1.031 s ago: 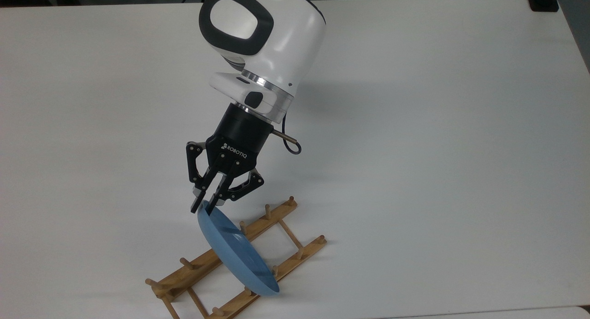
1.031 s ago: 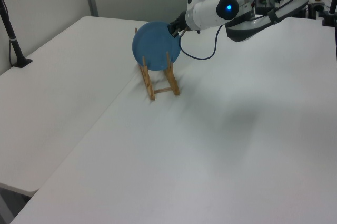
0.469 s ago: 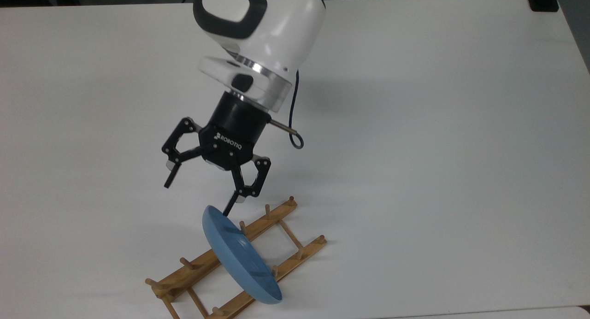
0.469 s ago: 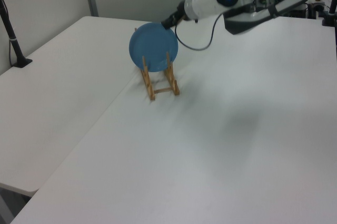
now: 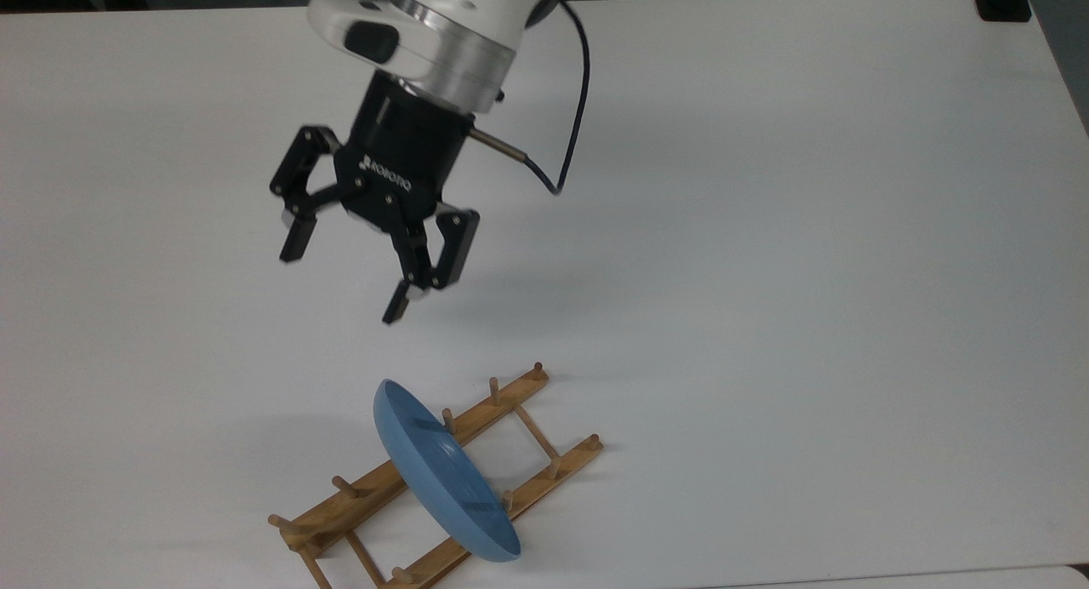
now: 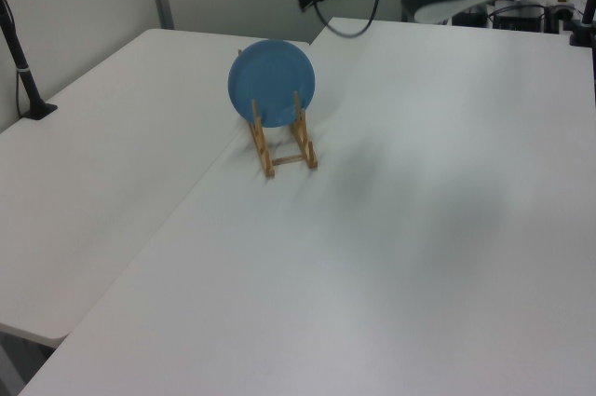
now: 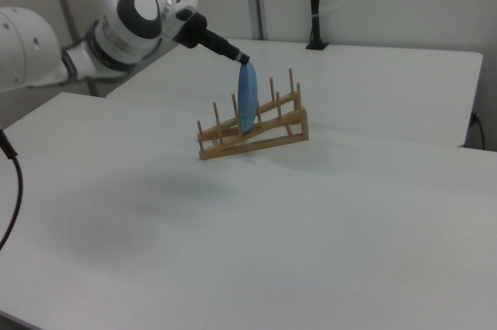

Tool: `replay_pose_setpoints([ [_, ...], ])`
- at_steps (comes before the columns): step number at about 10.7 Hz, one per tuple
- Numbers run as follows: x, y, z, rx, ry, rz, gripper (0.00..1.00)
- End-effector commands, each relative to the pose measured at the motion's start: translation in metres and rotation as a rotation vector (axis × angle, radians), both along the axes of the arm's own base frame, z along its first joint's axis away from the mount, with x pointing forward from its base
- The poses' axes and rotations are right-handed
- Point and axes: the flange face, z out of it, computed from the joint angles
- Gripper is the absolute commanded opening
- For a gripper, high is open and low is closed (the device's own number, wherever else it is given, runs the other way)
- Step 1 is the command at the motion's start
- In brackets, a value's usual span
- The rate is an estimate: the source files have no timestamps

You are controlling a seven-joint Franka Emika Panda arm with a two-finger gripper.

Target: Place plate in plate rack

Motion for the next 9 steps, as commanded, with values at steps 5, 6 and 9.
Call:
replay_pose_setpoints([
  [5,-0.155,0.03,0.097,0.389,0.569,-0.028,1.0],
  [6,-0.17,0.031,0.102,0.418,0.589,-0.023,1.0],
  [9,-0.193,0.017,0.087,0.391,0.704,0.176,1.0],
])
